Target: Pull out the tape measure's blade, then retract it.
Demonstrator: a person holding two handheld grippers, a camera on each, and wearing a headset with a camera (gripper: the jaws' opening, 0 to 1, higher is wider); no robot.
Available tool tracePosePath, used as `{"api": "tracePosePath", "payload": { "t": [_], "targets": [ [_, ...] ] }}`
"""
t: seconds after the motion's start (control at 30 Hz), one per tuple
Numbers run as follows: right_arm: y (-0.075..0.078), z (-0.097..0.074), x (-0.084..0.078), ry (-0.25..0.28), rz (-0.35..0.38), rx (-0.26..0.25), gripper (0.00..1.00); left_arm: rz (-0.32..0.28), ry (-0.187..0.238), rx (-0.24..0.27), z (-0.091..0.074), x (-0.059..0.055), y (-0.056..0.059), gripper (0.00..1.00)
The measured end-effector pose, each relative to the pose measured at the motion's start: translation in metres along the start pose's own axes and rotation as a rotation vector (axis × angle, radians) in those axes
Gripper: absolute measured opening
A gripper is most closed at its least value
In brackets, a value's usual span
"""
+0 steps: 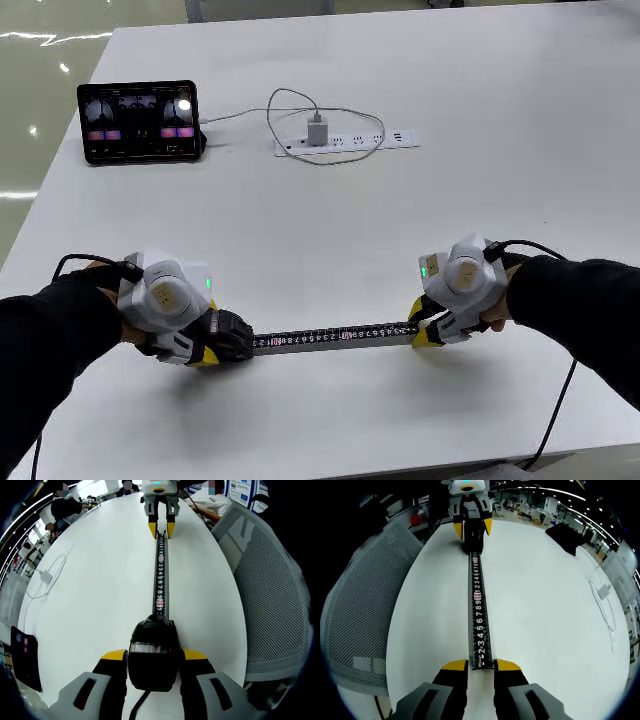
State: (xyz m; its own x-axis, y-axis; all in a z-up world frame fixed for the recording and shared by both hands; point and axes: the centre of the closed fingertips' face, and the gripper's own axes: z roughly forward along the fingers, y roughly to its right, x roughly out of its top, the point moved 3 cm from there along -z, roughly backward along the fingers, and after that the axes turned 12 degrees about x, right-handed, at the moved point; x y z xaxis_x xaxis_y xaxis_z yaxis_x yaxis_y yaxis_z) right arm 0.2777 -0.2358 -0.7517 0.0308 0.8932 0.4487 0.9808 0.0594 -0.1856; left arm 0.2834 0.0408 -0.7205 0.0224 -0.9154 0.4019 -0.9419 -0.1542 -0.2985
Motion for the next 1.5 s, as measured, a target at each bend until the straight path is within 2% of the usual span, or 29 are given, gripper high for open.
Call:
{"api": "tracePosePath", "payload": {
  "t": [0.2, 0.37, 0.47, 0.57, 0.67, 0.83, 1.0, 1.2, 1.23, 1.27, 1.33, 1.43, 1.5],
  "targets": [
    [0.0, -0.002, 0.002, -0.009, -0.006, 0.001, 0.22, 0.009, -0.005, -0.011, -0.003, 0.0, 0.0, 0.42],
    [-0.001, -0.006, 0.003, -0.017, -0.018, 0.005, 0.24, 0.024, -0.017, 0.006, -0.006, -0.003, -0.004, 0.49],
    [-0.002, -0.008, 0.002, -0.018, -0.014, 0.009, 0.27, 0.014, -0.019, -0.001, -0.009, -0.003, -0.005, 0.52],
    [-0.003, -0.011, 0.002, -0.02, -0.017, 0.01, 0.28, -0.042, -0.005, -0.028, -0.012, -0.002, -0.003, 0.59],
    [-0.003, -0.013, 0.001, -0.025, -0.016, 0.005, 0.3, -0.05, -0.022, -0.038, -0.014, -0.002, -0.001, 0.63],
    [-0.002, -0.017, 0.001, -0.019, -0.003, 0.0, 0.34, -0.075, -0.015, -0.054, -0.017, 0.001, 0.002, 0.68],
    [-0.003, -0.02, 0.001, -0.012, 0.018, 0.001, 0.41, -0.106, -0.008, -0.075, -0.018, 0.003, 0.004, 0.74],
    [-0.007, -0.023, 0.002, 0.005, 0.047, 0.012, 0.55, -0.113, 0.013, -0.079, -0.02, 0.005, 0.004, 0.81],
    [-0.007, -0.023, 0.001, 0.0, 0.043, 0.01, 0.57, -0.108, 0.026, -0.067, -0.02, 0.007, 0.002, 0.83],
    [-0.008, -0.023, 0.001, 0.0, 0.04, 0.008, 0.58, -0.097, 0.048, -0.041, -0.02, 0.01, -0.002, 0.9],
    [-0.008, -0.024, 0.001, 0.015, 0.055, 0.002, 0.61, -0.117, 0.05, -0.032, -0.021, 0.011, -0.004, 0.98],
    [-0.007, -0.027, 0.0, 0.026, 0.074, -0.012, 0.67, -0.14, 0.061, -0.016, -0.023, 0.012, -0.007, 0.99],
    [-0.007, -0.028, 0.0, 0.045, 0.092, -0.025, 0.73, -0.183, 0.056, -0.021, -0.023, 0.01, -0.006, 0.99]
  ]
}}
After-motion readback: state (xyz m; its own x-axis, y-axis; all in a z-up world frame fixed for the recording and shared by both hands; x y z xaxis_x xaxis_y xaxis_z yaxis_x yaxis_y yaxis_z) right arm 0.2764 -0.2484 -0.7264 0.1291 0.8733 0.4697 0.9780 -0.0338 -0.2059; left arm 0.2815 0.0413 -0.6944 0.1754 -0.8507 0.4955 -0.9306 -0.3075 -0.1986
